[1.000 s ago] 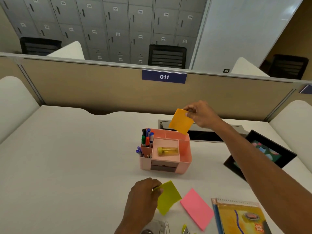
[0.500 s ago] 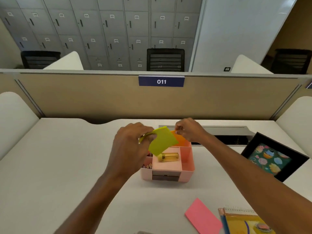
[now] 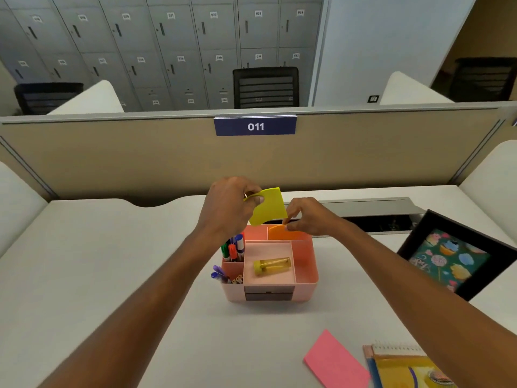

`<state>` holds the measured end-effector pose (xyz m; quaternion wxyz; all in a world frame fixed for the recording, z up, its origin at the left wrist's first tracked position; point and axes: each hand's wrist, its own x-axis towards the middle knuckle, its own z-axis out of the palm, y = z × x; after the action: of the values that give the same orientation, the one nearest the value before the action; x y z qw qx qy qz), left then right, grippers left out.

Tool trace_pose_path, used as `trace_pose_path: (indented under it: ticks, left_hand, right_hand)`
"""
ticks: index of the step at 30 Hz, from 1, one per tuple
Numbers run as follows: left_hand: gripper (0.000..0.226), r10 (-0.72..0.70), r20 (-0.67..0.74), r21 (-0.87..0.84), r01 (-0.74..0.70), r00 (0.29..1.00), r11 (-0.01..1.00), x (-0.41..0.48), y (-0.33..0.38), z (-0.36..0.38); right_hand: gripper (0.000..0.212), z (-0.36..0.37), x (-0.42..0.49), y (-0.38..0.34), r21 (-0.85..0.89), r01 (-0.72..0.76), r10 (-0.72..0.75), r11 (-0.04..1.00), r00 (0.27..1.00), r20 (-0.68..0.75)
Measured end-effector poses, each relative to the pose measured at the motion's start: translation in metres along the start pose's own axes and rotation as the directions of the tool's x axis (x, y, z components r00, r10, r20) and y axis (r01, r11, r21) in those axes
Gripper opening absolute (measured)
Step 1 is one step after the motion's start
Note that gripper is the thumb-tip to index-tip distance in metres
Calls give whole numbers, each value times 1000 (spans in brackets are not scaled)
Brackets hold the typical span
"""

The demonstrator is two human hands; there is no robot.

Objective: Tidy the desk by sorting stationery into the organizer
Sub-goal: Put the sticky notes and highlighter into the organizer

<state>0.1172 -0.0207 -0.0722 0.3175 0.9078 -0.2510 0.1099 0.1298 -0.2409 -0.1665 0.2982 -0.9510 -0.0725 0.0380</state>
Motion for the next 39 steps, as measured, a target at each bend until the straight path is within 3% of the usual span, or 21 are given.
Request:
trace_pose_path:
  ticks: [4, 10, 23, 27, 31, 35, 39]
  left_hand:
    - [22, -12, 59, 33, 11, 998, 999, 8, -4, 10]
    - [20, 35, 172, 71, -48, 984, 996, 18, -6, 36]
    - [17, 182, 288, 166, -236, 940, 957, 23, 3, 77]
    - [18, 241, 266, 172, -292, 933, 941, 18, 1, 80]
    - [20, 172, 351, 222, -260, 920, 940, 8, -11, 92]
    - [24, 60, 471, 267, -208, 880, 941, 2, -23, 104]
    - [22, 49, 553, 286, -244, 832, 926, 4, -27, 105]
  right_hand:
    - [3, -10, -7, 5, 90, -10, 16, 996, 997, -71]
    - [12, -37, -34, 19, 229, -63, 125, 971, 957, -263]
    - [8, -48, -82, 17, 368, -117, 243, 922, 917, -317]
    - [9, -32, -119, 10, 238, -188, 265, 953, 897, -354]
    - [4, 34, -176, 0, -1, -366, 366, 930, 930, -29]
    - [62, 91, -216, -20, -292, -375, 439, 880, 877, 197]
    - [75, 105, -221, -32, -456, -299, 418, 838, 889, 187]
